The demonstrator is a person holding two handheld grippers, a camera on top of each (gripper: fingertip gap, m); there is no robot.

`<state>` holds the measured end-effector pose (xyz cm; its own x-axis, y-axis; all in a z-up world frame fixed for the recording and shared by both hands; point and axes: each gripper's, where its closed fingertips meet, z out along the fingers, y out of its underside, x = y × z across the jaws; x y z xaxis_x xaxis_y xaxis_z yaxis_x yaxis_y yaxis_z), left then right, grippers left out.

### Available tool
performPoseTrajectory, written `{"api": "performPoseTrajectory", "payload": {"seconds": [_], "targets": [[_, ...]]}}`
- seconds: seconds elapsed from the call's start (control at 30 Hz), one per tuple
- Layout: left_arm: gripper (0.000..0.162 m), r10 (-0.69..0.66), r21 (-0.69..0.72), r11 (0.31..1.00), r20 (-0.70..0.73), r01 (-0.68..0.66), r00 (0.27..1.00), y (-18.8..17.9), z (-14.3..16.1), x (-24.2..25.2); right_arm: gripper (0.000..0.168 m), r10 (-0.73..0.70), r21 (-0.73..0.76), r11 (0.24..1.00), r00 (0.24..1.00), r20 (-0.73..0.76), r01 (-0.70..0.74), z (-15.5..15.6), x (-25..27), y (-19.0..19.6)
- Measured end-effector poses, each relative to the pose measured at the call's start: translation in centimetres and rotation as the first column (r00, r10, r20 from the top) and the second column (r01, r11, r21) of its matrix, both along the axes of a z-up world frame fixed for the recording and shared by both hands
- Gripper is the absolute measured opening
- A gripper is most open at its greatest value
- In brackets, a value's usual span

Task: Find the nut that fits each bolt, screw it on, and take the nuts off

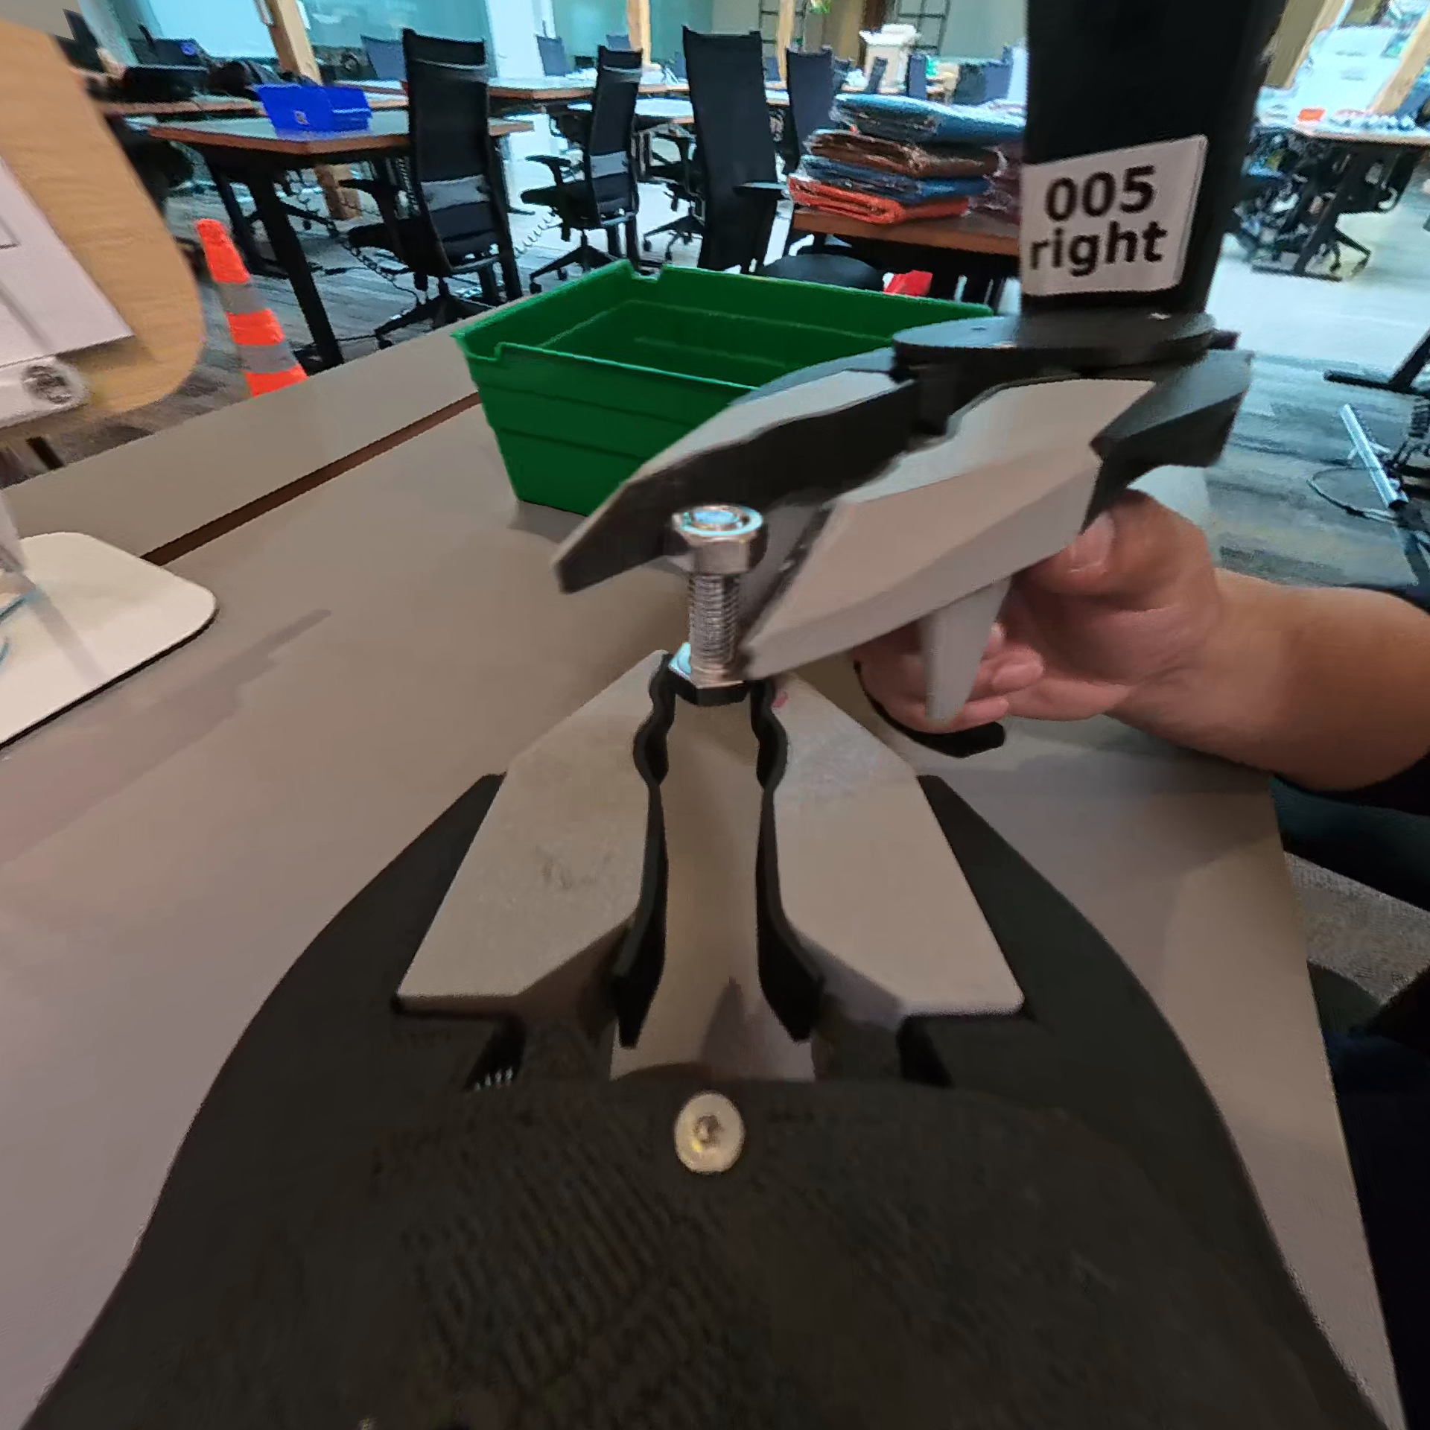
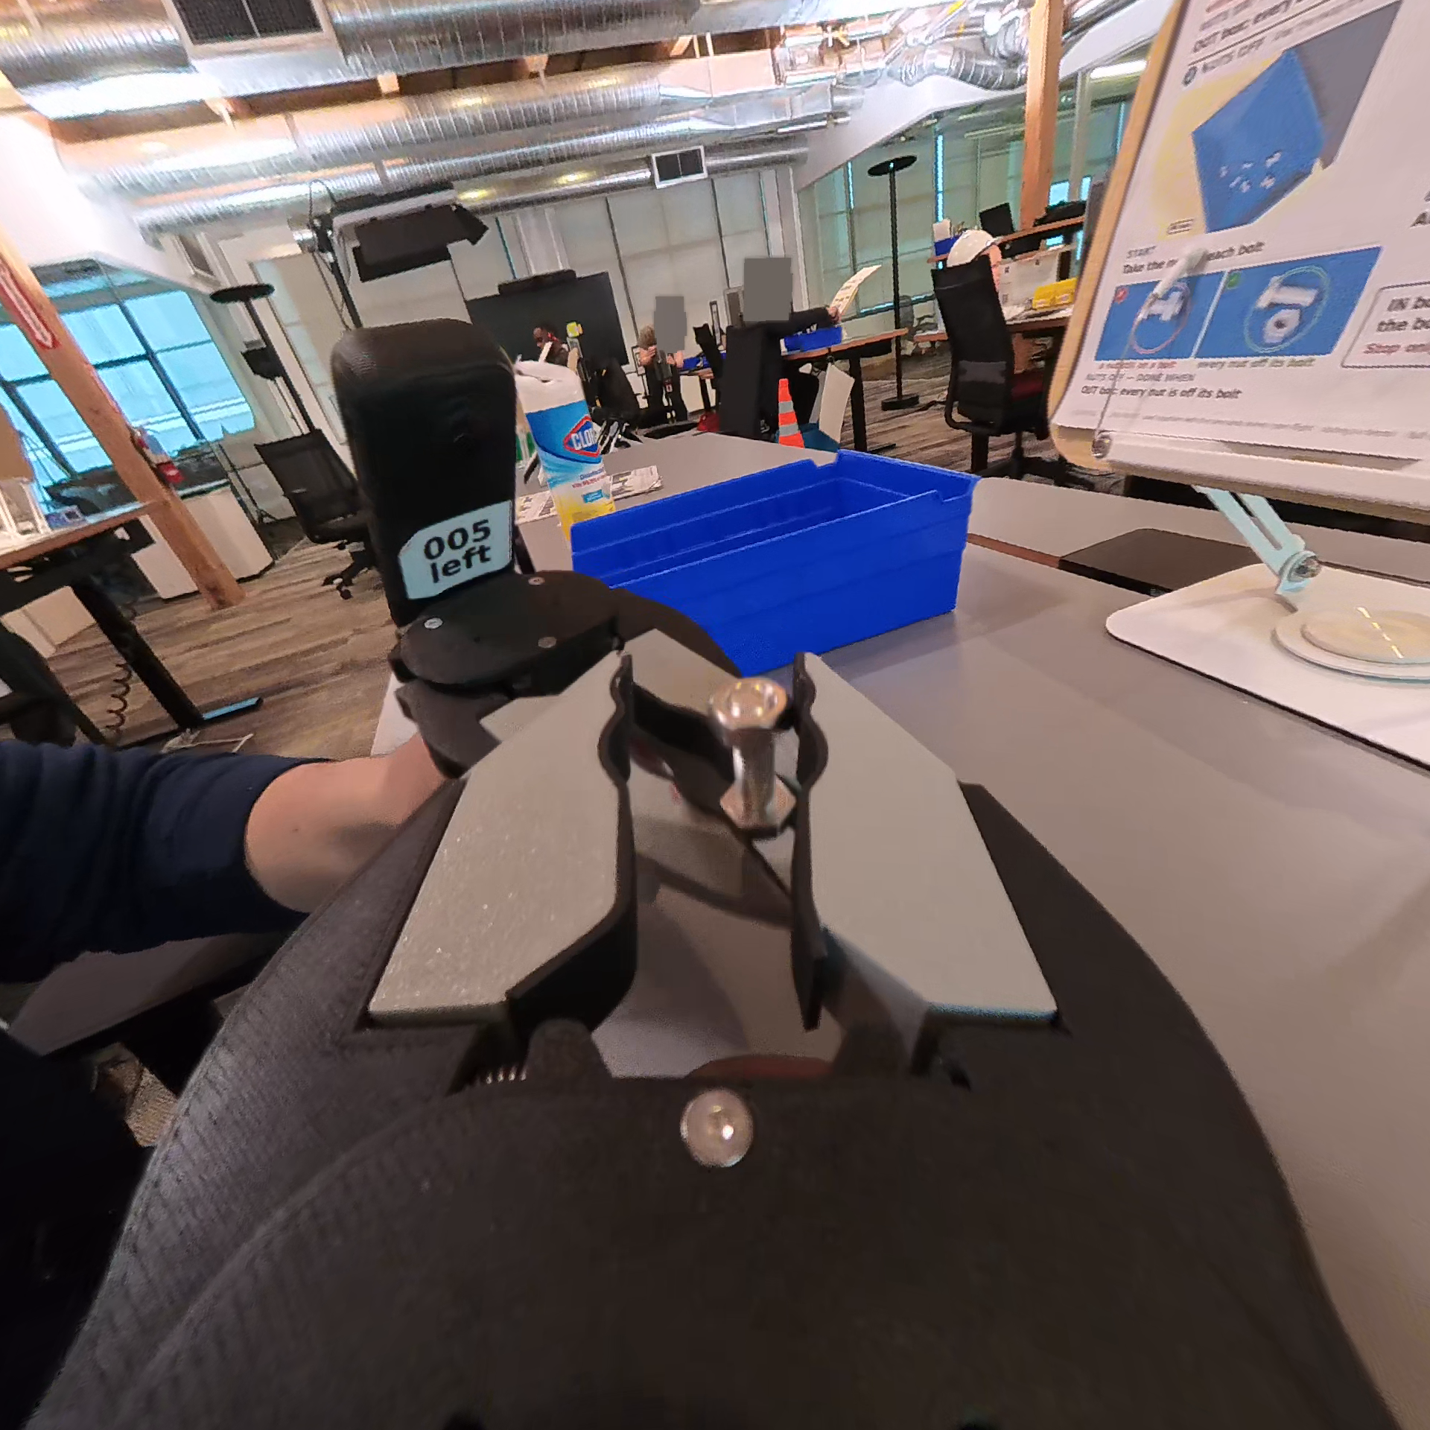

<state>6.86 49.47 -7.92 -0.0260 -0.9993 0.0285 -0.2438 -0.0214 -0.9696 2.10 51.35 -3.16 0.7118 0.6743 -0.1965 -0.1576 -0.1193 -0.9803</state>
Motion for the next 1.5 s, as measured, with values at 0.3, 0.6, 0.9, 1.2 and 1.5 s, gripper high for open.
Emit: {"api": "performPoseTrajectory", "payload": {"seconds": [0.3, 0.6, 0.9, 1.2, 1.5], "targets": [[0.017, 0.038, -0.037, 0.999, 0.029, -0.037, 0.999, 1.5, 0.7, -0.7, 0.033, -0.048, 0.008, 0.999, 0.999, 0.004, 0.048, 0.3, 1.7, 0.0], [0.017, -0.024, -0.002, 1.0, -0.001, 0.024, 1.0, -0.8, 0.0, 0.3, 0.035, -0.028, 0.005, 1.0, 0.999, 0.042, 0.028, -0.2, 0.3, 0.1], [0.017, 0.023, -0.001, 1.0, 0.01, -0.023, 1.0, 0.6, 0.3, -0.3, 0.037, -0.015, 0.015, 1.0, 1.0, 0.009, 0.015, 0.4, 0.3, -0.2], [0.017, 0.055, 0.012, 0.998, 0.024, -0.056, 0.998, 1.4, 0.7, -0.7, 0.034, -0.041, 0.018, 0.999, 0.999, -0.005, 0.041, 0.7, 1.4, -0.2], [0.017, 0.007, 0.023, 1.0, -0.003, -0.006, 1.0, -0.2, 0.1, 0.1, 0.036, -0.041, 0.012, 0.999, 0.998, 0.04, 0.041, 0.1, 0.4, 0.0]]}}
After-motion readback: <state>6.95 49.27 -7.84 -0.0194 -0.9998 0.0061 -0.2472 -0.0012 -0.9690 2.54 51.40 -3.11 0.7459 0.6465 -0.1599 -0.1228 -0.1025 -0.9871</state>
